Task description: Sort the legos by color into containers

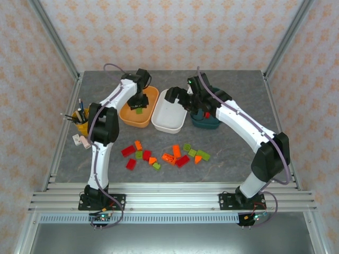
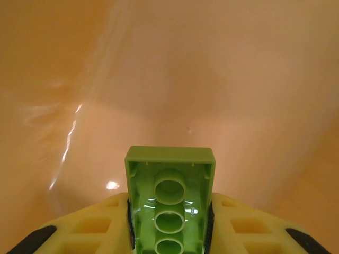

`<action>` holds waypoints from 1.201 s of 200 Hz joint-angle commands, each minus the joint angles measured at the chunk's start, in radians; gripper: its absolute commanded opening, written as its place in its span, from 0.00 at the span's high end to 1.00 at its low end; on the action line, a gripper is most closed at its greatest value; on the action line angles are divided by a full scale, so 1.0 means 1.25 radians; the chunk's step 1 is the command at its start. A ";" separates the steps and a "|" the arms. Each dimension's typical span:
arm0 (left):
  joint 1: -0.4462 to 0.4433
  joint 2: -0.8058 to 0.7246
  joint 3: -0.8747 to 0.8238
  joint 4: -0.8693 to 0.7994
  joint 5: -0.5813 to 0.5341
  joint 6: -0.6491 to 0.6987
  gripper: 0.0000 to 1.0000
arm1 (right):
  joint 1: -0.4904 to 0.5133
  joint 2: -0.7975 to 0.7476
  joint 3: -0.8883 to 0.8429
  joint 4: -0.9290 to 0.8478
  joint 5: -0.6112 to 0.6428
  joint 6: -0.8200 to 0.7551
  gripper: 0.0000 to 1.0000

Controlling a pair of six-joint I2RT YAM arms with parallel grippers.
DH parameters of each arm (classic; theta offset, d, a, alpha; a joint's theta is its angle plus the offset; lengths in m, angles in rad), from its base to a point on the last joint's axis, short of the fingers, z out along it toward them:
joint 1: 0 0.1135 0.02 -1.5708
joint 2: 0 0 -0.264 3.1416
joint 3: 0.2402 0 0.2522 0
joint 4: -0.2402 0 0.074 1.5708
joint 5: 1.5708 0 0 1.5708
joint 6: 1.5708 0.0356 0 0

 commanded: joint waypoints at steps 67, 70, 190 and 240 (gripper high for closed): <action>0.000 -0.013 0.082 -0.036 0.005 -0.002 0.33 | -0.003 -0.088 -0.096 -0.077 0.042 -0.049 0.01; 0.001 -0.022 0.083 -0.038 0.005 -0.004 0.32 | -0.003 -0.092 -0.098 -0.083 0.047 -0.053 0.01; -0.094 -0.613 -0.303 0.070 0.116 -0.148 0.18 | 0.100 -0.259 -0.152 -0.396 0.216 -0.037 0.26; -0.260 -0.883 -0.650 0.154 0.149 -0.217 0.18 | 0.148 -0.319 -0.376 -0.411 0.175 0.110 0.35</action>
